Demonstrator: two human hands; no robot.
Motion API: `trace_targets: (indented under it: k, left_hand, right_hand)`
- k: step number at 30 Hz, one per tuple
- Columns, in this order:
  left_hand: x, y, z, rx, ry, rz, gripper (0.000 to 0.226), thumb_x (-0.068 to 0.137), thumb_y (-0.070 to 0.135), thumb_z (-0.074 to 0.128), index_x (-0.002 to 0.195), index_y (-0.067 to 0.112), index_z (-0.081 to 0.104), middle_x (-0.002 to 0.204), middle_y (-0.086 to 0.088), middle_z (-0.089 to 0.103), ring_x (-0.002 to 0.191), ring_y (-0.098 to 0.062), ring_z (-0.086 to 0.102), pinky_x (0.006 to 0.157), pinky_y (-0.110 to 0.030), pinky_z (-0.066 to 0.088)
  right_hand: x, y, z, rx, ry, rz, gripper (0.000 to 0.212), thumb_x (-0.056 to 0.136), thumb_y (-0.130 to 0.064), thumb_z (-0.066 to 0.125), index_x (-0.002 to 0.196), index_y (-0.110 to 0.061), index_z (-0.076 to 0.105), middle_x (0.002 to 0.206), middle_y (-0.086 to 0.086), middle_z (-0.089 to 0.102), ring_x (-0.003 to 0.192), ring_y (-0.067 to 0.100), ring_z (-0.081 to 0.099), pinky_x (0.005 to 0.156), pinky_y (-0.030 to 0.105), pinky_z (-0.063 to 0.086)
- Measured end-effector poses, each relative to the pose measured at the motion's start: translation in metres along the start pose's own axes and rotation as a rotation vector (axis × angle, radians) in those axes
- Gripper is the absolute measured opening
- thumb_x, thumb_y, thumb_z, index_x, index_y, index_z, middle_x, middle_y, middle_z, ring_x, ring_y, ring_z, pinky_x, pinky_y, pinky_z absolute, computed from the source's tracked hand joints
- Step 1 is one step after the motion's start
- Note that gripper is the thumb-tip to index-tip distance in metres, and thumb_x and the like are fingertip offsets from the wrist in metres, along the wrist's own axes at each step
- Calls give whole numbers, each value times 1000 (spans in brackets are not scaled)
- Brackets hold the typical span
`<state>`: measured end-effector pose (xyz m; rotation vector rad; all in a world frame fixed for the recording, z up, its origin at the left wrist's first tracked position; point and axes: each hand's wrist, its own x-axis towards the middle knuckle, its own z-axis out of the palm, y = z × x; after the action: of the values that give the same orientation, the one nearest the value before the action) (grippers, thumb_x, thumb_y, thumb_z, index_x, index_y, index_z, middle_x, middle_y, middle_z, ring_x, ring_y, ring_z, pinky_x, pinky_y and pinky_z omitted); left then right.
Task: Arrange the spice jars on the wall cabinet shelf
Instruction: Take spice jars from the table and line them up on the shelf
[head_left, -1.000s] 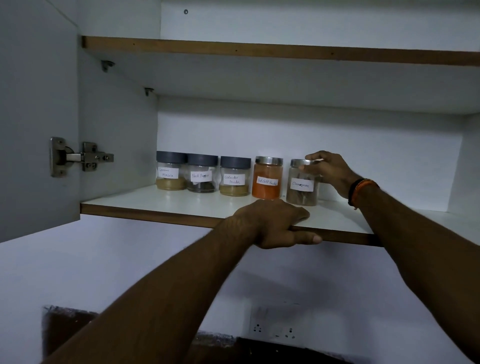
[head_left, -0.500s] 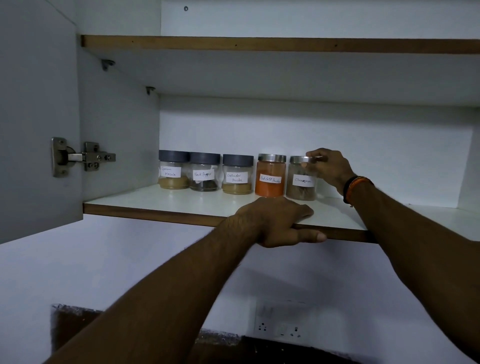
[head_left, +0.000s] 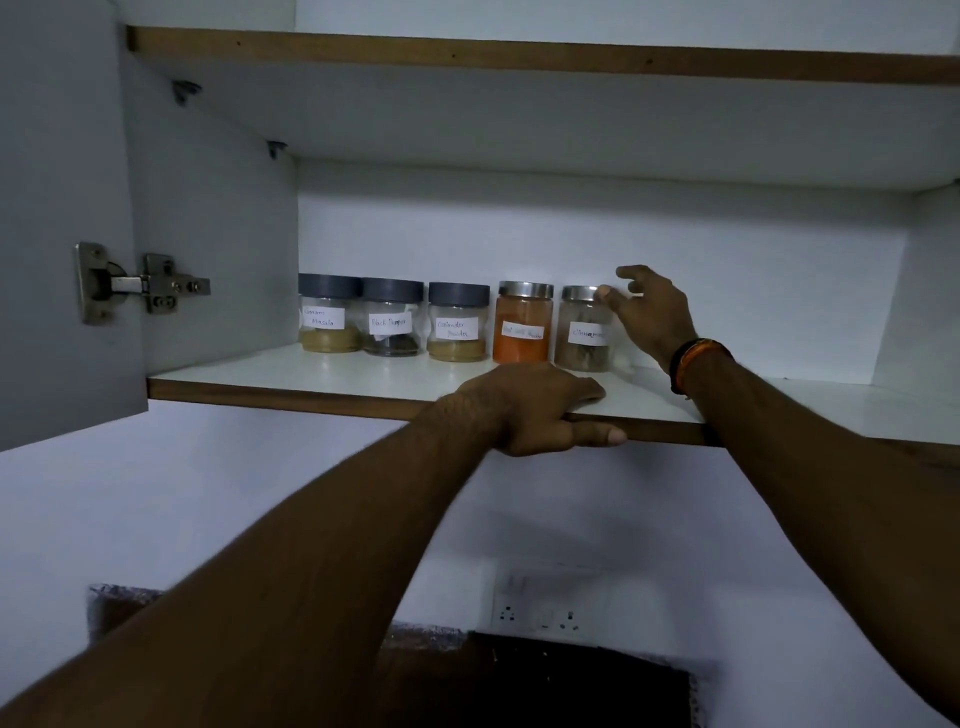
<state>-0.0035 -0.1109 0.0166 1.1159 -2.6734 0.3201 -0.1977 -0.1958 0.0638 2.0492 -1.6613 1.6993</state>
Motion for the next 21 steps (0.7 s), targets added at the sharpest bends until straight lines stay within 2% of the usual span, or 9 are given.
trace_targets:
  k: [2,5,9,12,14,16,19,21]
  left_hand:
    - [-1,0,1,-6,5,18,69,96,67,35,154,29,35,153,-3,48,136,-22,48,106,-36,36]
    - [-4,2,3,-11,30,40,61,97,65,35,153,39,32,155,-2,45,136,-22,47,100,-31,32]
    - [-11,10,8,64,121,31,53,99,62,35,149,47,34,151,-2,50,129,-24,53,99,-36,40]
    - [-20,25,15,116,280,23,46,101,54,38,146,44,42,140,-1,61,122,-24,59,92,-35,45]
    - [-27,40,26,92,426,39,44,99,37,47,144,36,50,134,1,66,118,-23,63,87,-32,44]
    - [-33,58,42,83,480,11,57,90,22,54,147,26,47,142,-1,59,126,-24,56,98,-38,39]
    - [-44,89,68,163,511,-114,75,88,28,57,156,21,29,160,-9,34,146,-33,30,119,-52,18]
    - [-55,112,88,66,526,-65,79,88,27,57,158,19,22,164,-15,22,151,-38,18,120,-58,13]
  right_hand:
    - [-16,-7,-9,-2,-1,-20,48,99,-36,64,140,-12,57,141,12,59,128,27,57,108,40,48]
    - [-49,-15,-28,-12,-17,-56,40,98,-36,64,132,-15,63,134,8,62,119,22,62,104,37,50]
    - [-97,-22,-58,-127,-53,-146,38,96,-34,67,130,-20,65,128,5,63,102,17,65,94,32,52]
    - [-133,-22,-80,-135,-59,-164,35,94,-34,69,127,-23,66,125,2,63,97,12,64,83,21,50]
    - [-155,-22,-89,-116,-41,-140,33,94,-32,69,125,-23,67,124,1,63,98,10,64,84,24,52]
    - [-175,-21,-94,-117,-28,-124,32,94,-30,69,125,-22,68,123,1,63,100,12,65,89,29,55]
    - [-201,-20,-100,-140,-13,-145,32,94,-24,70,125,-17,68,123,5,65,106,17,65,95,33,56]
    - [-218,-17,-105,-142,-9,-150,32,94,-20,69,125,-14,68,122,7,65,106,17,66,95,32,56]
